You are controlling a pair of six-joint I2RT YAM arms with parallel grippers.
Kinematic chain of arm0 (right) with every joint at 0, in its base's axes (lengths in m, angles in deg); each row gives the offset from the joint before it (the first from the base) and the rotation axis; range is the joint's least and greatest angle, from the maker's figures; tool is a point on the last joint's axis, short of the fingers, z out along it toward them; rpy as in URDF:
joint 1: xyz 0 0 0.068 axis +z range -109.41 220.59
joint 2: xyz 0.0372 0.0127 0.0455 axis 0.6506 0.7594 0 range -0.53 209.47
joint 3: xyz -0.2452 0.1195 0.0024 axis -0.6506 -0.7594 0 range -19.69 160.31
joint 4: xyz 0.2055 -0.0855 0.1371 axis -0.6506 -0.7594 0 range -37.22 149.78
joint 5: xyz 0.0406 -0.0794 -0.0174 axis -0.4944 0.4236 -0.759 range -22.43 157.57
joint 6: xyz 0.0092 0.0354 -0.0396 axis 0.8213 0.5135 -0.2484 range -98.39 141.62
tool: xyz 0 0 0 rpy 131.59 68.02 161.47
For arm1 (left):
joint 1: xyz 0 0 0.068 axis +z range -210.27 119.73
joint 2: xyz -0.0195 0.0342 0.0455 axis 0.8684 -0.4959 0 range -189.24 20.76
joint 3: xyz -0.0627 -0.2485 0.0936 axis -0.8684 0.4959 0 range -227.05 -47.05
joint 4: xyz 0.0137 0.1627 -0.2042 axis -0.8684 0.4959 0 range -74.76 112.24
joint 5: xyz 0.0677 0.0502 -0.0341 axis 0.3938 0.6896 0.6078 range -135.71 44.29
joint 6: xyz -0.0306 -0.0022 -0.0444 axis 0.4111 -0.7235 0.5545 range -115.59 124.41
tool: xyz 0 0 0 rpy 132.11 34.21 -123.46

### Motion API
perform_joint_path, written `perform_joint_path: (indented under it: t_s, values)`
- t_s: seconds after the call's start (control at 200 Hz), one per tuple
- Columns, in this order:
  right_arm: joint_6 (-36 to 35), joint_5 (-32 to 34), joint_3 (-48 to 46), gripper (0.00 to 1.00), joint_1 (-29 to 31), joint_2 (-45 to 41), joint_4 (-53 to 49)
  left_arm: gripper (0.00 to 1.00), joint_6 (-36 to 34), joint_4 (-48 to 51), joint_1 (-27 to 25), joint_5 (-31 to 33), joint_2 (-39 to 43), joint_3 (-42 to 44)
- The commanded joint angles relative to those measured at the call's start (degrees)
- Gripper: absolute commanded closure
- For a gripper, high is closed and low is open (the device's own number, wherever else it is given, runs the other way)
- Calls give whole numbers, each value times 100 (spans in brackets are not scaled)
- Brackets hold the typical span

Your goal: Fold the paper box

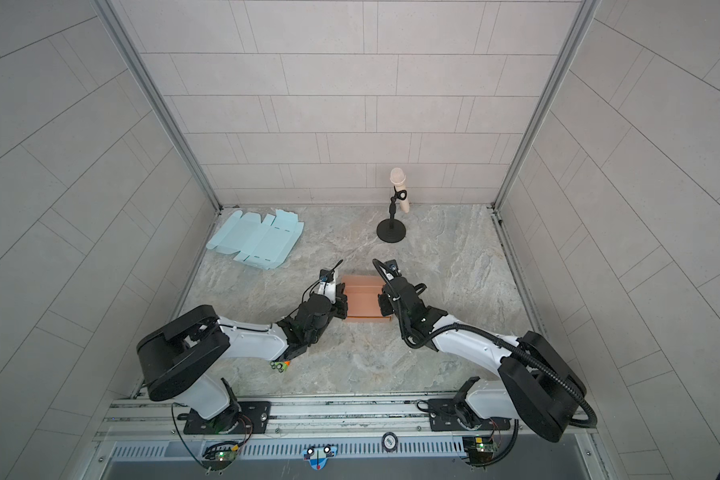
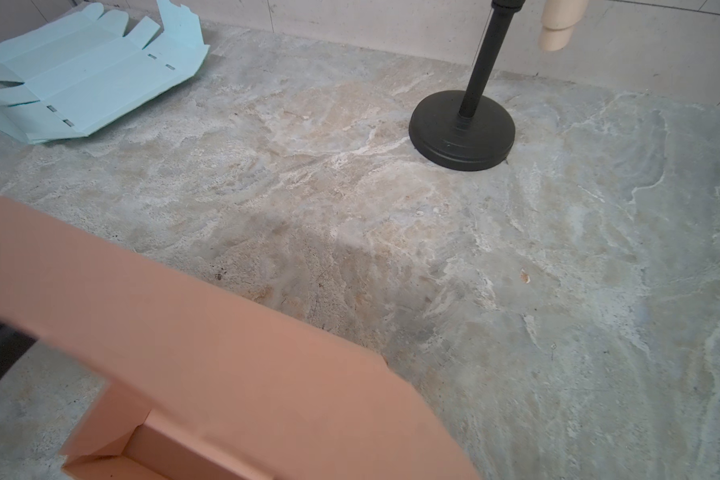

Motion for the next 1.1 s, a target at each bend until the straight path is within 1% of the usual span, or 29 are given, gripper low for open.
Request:
perform_joint_path:
  t_s: [0.0,0.18,0.37,0.541,0.701,0.991,1.091]
  values:
    - [145,-207,-63,76,92,-144,182,98,1,-401,-151,-36,-198,101]
    - [175,-189,-117,76,95,-158,180,97,-94,-506,-165,-107,-161,248]
    - [250,-184,-166,77,94,-141,208,98,-231,-503,-316,-144,-152,347]
    - [284,-165,-240,77,106,-172,138,98,-120,-662,-348,-415,-202,523]
    - [355,-132,-452,77,132,-332,172,97,5,-689,-379,-475,-106,668]
    - [389,21,-801,77,171,-760,222,96,24,-152,-621,-252,-165,482]
    - [413,72,-812,77,172,-842,146,96,-45,170,-710,-96,-251,255]
